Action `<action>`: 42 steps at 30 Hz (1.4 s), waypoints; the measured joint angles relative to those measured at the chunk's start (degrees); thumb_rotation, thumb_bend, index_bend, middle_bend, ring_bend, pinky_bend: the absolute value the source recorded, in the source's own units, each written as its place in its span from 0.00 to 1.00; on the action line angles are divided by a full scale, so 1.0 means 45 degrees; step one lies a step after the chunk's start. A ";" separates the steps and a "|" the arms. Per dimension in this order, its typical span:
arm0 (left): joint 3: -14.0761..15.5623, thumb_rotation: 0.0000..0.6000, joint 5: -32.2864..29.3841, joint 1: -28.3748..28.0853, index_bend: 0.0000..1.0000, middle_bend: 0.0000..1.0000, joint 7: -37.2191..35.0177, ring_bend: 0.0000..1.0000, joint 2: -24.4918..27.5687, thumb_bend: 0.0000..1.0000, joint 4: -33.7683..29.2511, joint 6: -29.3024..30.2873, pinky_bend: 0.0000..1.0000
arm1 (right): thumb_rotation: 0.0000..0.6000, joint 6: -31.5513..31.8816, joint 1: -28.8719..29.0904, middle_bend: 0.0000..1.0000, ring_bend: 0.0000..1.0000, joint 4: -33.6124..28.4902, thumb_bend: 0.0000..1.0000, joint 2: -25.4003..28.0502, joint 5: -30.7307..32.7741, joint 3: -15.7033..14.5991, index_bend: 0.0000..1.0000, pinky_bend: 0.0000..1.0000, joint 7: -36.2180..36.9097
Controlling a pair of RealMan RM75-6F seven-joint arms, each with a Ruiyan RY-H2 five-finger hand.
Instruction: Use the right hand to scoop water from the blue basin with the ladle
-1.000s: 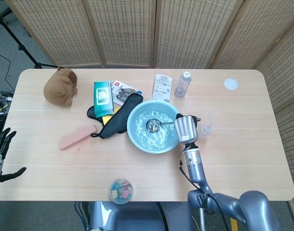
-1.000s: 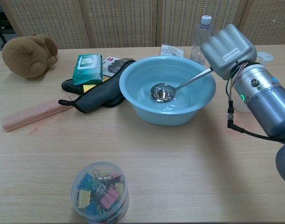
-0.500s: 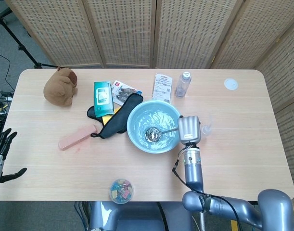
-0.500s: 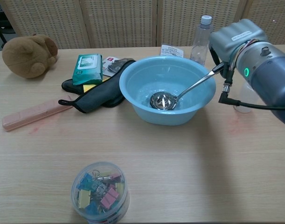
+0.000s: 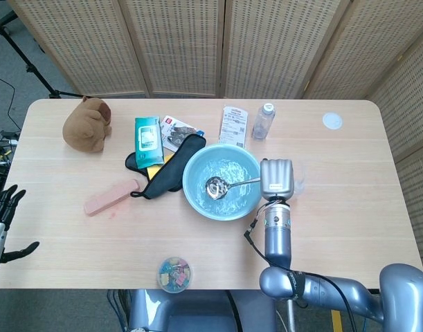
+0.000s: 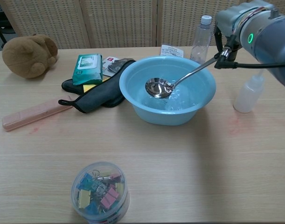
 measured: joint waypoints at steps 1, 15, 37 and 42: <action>0.0003 1.00 0.0009 0.0003 0.00 0.00 -0.0003 0.00 0.0002 0.00 0.0001 0.0003 0.00 | 1.00 0.0077 0.0074 0.97 0.91 -0.0087 1.00 0.0038 0.0135 0.0085 0.90 1.00 0.0000; 0.0027 1.00 0.0065 0.0004 0.00 0.00 -0.0041 0.00 0.0023 0.00 -0.0008 0.0021 0.00 | 1.00 0.1558 0.1293 0.97 0.91 -0.0927 1.00 0.0570 0.1251 0.0611 0.90 1.00 -0.0513; 0.0032 1.00 0.0025 -0.0042 0.00 0.00 0.0024 0.00 -0.0016 0.00 0.0055 -0.0076 0.00 | 1.00 0.2936 0.2736 0.97 0.91 -0.1284 1.00 0.1284 0.4161 0.1514 0.90 1.00 -0.1502; 0.0027 1.00 0.0001 -0.0052 0.00 0.00 0.0031 0.00 -0.0018 0.00 0.0054 -0.0100 0.00 | 1.00 0.3046 0.2960 0.97 0.91 -0.1308 1.00 0.1400 0.4539 0.1541 0.90 1.00 -0.1454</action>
